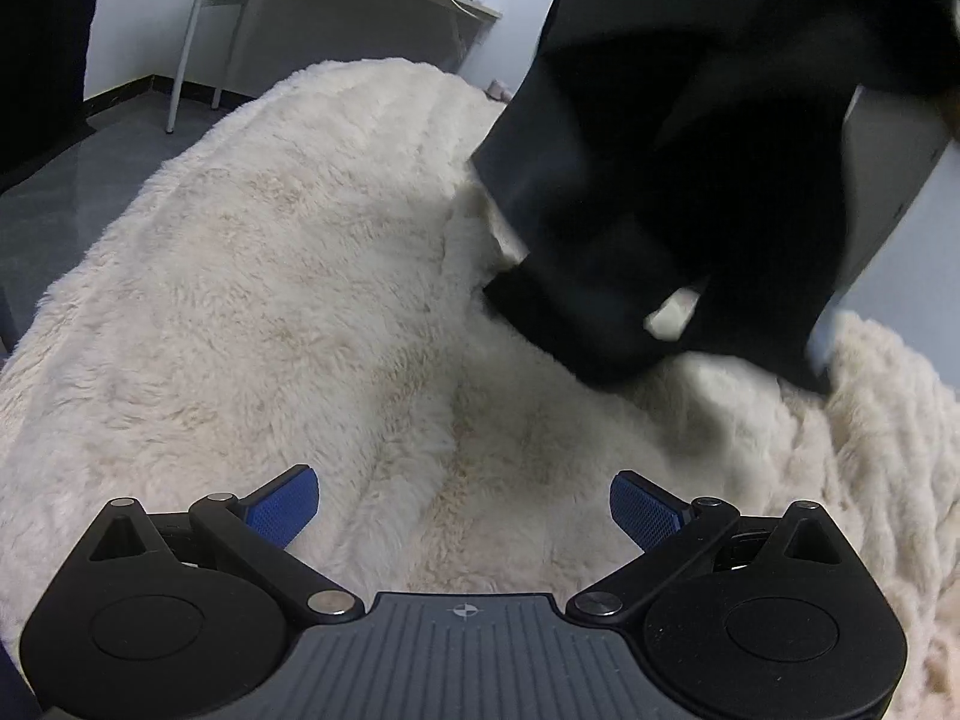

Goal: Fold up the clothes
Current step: 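Close the right tool on the blue trim and lift the garment up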

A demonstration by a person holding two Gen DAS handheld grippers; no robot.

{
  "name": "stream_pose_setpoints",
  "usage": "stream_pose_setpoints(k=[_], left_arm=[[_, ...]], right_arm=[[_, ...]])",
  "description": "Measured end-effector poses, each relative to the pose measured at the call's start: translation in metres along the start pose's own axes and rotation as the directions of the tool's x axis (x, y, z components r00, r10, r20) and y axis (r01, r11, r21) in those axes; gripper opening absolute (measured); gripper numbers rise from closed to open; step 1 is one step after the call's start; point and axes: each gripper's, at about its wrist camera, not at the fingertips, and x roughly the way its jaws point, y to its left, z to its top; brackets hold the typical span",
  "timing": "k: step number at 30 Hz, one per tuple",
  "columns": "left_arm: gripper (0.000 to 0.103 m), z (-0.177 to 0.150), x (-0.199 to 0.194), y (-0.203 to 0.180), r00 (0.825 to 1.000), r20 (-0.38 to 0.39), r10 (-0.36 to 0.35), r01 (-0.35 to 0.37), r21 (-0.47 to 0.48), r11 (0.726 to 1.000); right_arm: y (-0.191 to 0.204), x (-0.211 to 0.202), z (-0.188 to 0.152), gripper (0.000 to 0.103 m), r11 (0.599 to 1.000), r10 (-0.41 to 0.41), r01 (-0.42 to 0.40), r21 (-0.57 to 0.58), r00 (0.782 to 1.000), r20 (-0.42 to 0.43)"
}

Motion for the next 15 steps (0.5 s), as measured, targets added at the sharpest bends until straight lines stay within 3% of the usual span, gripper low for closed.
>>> stream_pose_setpoints(k=[1, 2, 3, 4, 6, 7, 8, 12, 14, 15], left_arm=[[0.103, 0.002, -0.003, 0.001, 1.000, 0.015, 0.002, -0.002, -0.004, 1.000], [0.103, 0.004, -0.006, 0.002, 0.999, 0.033, 0.007, -0.007, -0.005, 1.000], [0.103, 0.005, -0.010, 0.003, 0.998, 0.056, 0.017, -0.017, -0.003, 1.000], [0.103, 0.007, -0.013, 0.004, 0.997, 0.079, 0.027, -0.027, 0.000, 1.000], [0.103, 0.008, -0.014, 0.007, 0.996, 0.084, 0.045, -0.046, 0.010, 0.999], [0.103, 0.008, -0.011, 0.009, 0.996, 0.069, 0.059, -0.060, 0.015, 0.998], [0.103, 0.008, -0.010, 0.010, 0.996, 0.062, 0.060, -0.061, 0.009, 0.998], [0.103, 0.011, -0.005, 0.023, 0.998, 0.038, 0.043, -0.041, -0.062, 0.997], [0.103, 0.012, -0.002, 0.027, 0.999, 0.033, 0.038, -0.036, -0.075, 0.997], [0.103, 0.012, -0.002, 0.028, 0.999, 0.032, 0.038, -0.035, -0.076, 0.996]], right_arm=[[-0.002, 0.019, -0.023, 0.018, 1.000, -0.024, 0.024, -0.004, 0.997, -0.072], [-0.005, 0.032, -0.039, 0.028, 0.999, -0.041, 0.039, -0.012, 0.992, -0.123], [-0.007, 0.060, -0.074, 0.040, 0.997, -0.068, 0.060, -0.039, 0.966, -0.250], [-0.006, 0.081, -0.104, 0.040, 0.996, -0.082, 0.065, -0.058, 0.932, -0.352], [-0.001, 0.099, -0.139, 0.037, 0.993, -0.109, 0.084, -0.077, 0.893, -0.436], [0.003, 0.101, -0.152, 0.037, 0.991, -0.130, 0.101, -0.089, 0.887, -0.443], [0.006, 0.101, -0.156, 0.041, 0.990, -0.138, 0.108, -0.094, 0.891, -0.433], [0.028, 0.095, -0.137, 0.064, 0.985, -0.129, 0.088, -0.148, 0.945, -0.299], [0.041, 0.101, -0.124, 0.069, 0.979, -0.099, 0.047, -0.200, 0.961, -0.258], [0.045, 0.108, -0.118, 0.077, 0.975, -0.078, 0.021, -0.223, 0.965, -0.249]])
